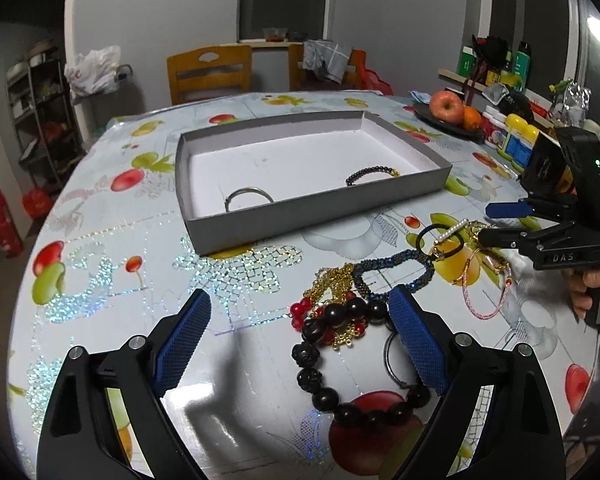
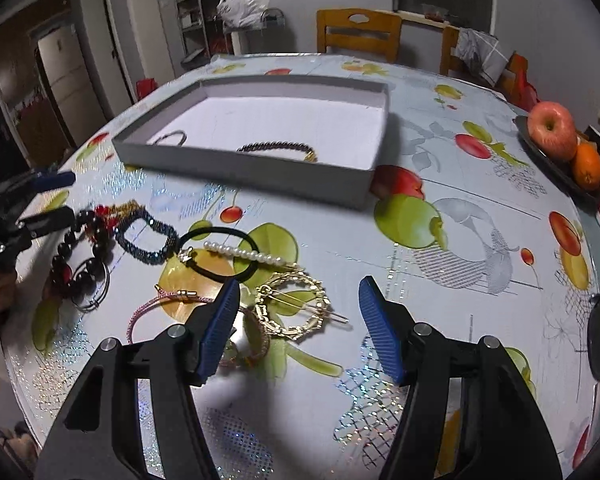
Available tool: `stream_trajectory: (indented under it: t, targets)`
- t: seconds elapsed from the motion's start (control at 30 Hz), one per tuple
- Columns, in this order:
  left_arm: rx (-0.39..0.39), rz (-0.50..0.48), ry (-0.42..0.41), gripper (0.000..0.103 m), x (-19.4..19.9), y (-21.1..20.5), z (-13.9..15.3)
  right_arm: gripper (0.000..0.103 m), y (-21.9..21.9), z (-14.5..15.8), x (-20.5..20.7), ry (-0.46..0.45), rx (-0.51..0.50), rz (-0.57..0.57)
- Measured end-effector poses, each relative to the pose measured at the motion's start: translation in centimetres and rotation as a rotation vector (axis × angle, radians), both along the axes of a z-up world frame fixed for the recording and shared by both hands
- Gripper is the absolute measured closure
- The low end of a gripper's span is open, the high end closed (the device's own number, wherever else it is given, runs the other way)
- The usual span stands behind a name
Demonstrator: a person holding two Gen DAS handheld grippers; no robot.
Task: Organize jewelry
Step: 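Move both open grippers back from the tray to the jewelry pile, then grasp the gold round hair clip with the right gripper while the left grasps the black bead bracelet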
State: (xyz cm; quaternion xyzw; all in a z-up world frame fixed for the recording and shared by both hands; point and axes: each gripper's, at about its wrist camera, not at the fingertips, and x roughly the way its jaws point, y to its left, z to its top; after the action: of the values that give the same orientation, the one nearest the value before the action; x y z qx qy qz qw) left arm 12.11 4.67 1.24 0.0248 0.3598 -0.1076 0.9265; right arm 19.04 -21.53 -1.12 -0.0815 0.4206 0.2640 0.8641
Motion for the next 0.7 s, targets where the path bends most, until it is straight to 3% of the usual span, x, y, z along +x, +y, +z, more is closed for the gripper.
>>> stream_trajectory:
  t: [0.03, 0.13, 0.43, 0.47, 0.53, 0.63, 0.7]
  targets:
    - [0.005, -0.003, -0.003, 0.012, -0.1, -0.1, 0.0, 0.042, 0.3, 0.0, 0.1, -0.003, -0.009, 0.004]
    - [0.012, -0.004, -0.004, 0.012, 0.0, -0.2, 0.0, 0.056, 0.9, -0.4, 0.5, 0.004, -0.042, 0.011]
    - [0.002, -0.007, 0.004, 0.012, 0.0, -0.2, 0.0, 0.057, 0.6, -0.6, 0.3, 0.017, -0.035, 0.006]
    - [0.006, -0.010, 0.010, 0.012, 0.1, -0.3, -0.1, 0.063, 0.7, -0.6, 0.1, 0.015, -0.037, 0.010]
    - [0.004, -0.025, 0.025, 0.015, 0.1, -0.4, -0.3, 0.063, 0.8, -0.5, 0.0, 0.009, -0.040, 0.016]
    - [-0.010, -0.026, 0.058, 0.022, 0.2, -0.1, -0.7, 0.063, 0.8, -0.5, 0.0, 0.010, -0.034, 0.018]
    - [-0.031, -0.028, 0.086, 0.035, 0.3, 0.2, -1.1, 0.063, 0.6, -0.5, 0.1, 0.017, -0.023, 0.017]
